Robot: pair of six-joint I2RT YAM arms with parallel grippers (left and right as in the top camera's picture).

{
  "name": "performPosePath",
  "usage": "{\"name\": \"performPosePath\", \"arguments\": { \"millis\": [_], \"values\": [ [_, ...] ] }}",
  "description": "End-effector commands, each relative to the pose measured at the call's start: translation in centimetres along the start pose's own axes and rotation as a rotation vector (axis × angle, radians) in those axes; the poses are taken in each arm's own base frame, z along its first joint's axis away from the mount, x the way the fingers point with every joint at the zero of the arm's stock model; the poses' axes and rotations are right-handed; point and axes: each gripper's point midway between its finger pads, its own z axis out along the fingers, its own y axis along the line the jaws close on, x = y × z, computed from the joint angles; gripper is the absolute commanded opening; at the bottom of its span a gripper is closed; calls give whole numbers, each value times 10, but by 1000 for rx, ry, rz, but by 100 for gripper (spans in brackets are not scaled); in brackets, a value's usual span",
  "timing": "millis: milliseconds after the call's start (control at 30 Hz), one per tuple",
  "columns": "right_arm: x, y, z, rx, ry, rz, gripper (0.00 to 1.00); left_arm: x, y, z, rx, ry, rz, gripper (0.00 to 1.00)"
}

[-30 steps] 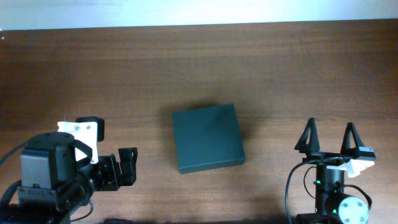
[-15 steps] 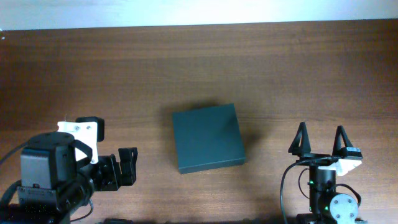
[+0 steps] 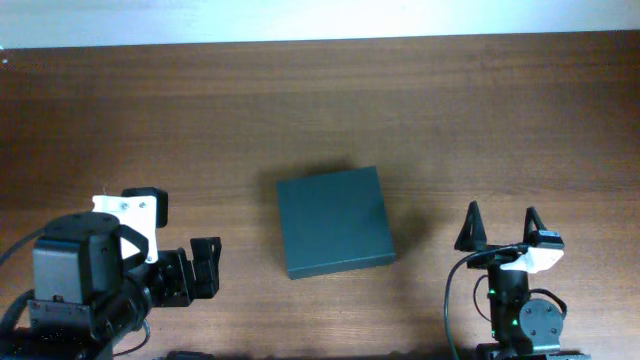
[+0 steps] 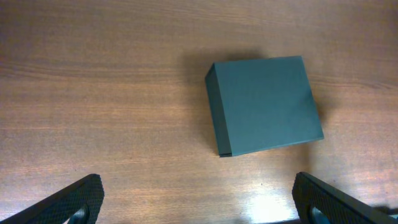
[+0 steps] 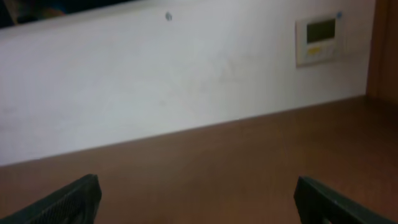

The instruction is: Pack container

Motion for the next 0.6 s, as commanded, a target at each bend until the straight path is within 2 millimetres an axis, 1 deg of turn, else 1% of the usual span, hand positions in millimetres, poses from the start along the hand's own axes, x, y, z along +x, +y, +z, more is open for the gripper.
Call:
{"name": "performPosePath", "arguments": {
  "millis": [0, 33, 67, 567],
  "values": [
    [17, -2, -1, 4, 66, -9, 99, 1, 0, 0, 1, 3, 2, 99],
    [27, -3, -2, 6, 106, -12, 99, 0, 0, 0, 1, 2, 2, 99],
    [32, -2, -2, -6, 125, -13, 99, 1, 0, 0, 1, 3, 2, 99],
    [32, 1, -2, -21, 127, -11, 99, 1, 0, 0, 1, 3, 2, 99]
  ]
}}
